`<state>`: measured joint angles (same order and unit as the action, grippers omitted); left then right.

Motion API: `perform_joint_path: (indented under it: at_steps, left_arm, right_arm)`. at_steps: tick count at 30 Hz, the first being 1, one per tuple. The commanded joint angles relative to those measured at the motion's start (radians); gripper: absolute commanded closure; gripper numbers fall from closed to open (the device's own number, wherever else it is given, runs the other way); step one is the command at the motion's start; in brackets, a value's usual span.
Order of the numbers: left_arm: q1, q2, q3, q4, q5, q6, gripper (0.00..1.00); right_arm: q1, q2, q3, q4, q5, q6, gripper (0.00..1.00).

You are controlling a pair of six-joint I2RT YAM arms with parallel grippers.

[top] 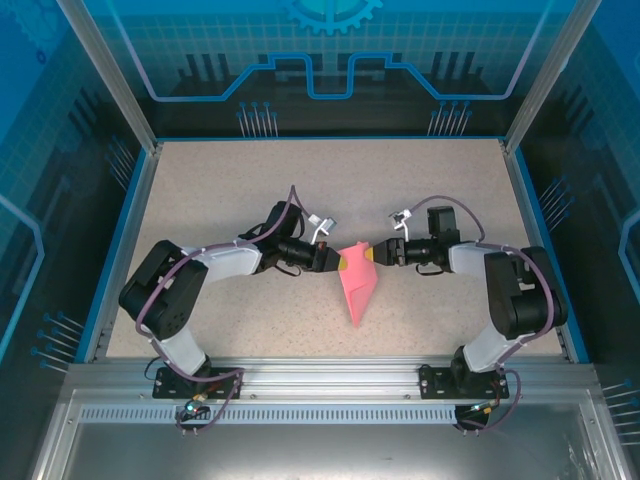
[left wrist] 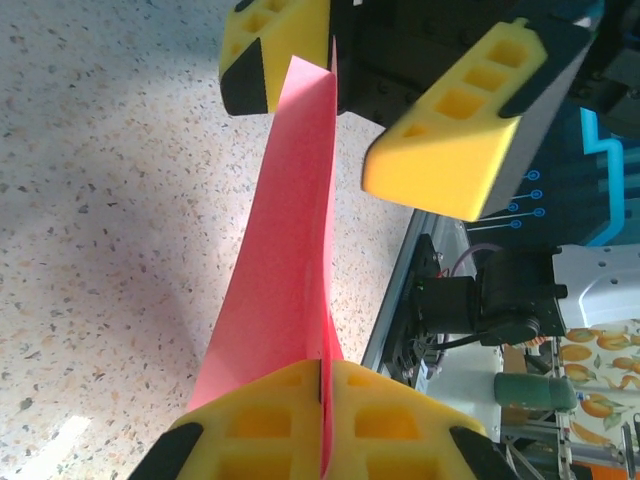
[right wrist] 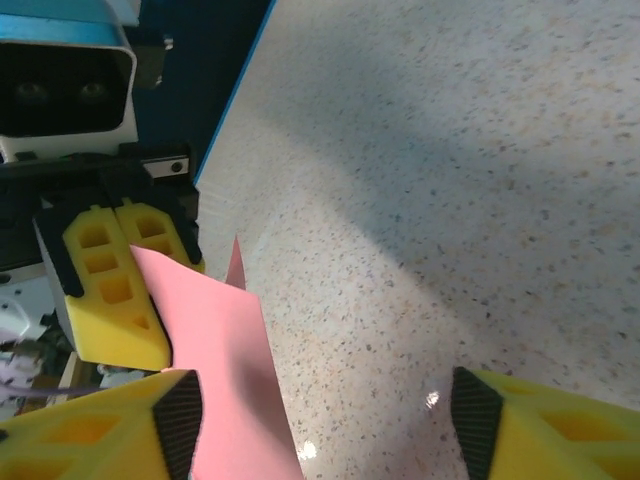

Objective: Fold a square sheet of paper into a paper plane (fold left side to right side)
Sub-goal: Place the paper at the center of the table.

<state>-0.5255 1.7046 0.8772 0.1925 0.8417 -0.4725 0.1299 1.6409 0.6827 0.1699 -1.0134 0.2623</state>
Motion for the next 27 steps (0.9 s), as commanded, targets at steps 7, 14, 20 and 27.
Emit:
perform_joint_path:
  at_steps: [7, 14, 20, 27]
  left_arm:
    - [0.005, 0.007, 0.023, -0.024, 0.040, 0.056, 0.98]
    - [0.006, 0.023, 0.051, -0.082, 0.008, 0.080, 0.95]
    - [0.008, -0.003, 0.102, -0.222, -0.102, 0.145, 0.71]
    - [-0.015, -0.172, 0.079, -0.354, -0.446, 0.198, 0.45]
  right_arm:
    - [0.003, 0.028, 0.031, -0.008, -0.099, -0.048, 0.57]
    - [0.004, -0.016, 0.021, -0.059, -0.053, -0.052, 0.92]
    - [0.027, -0.079, 0.009, -0.129, 0.050, -0.007, 1.00]
    - [0.034, -0.093, -0.007, -0.167, 0.199, 0.159, 1.00]
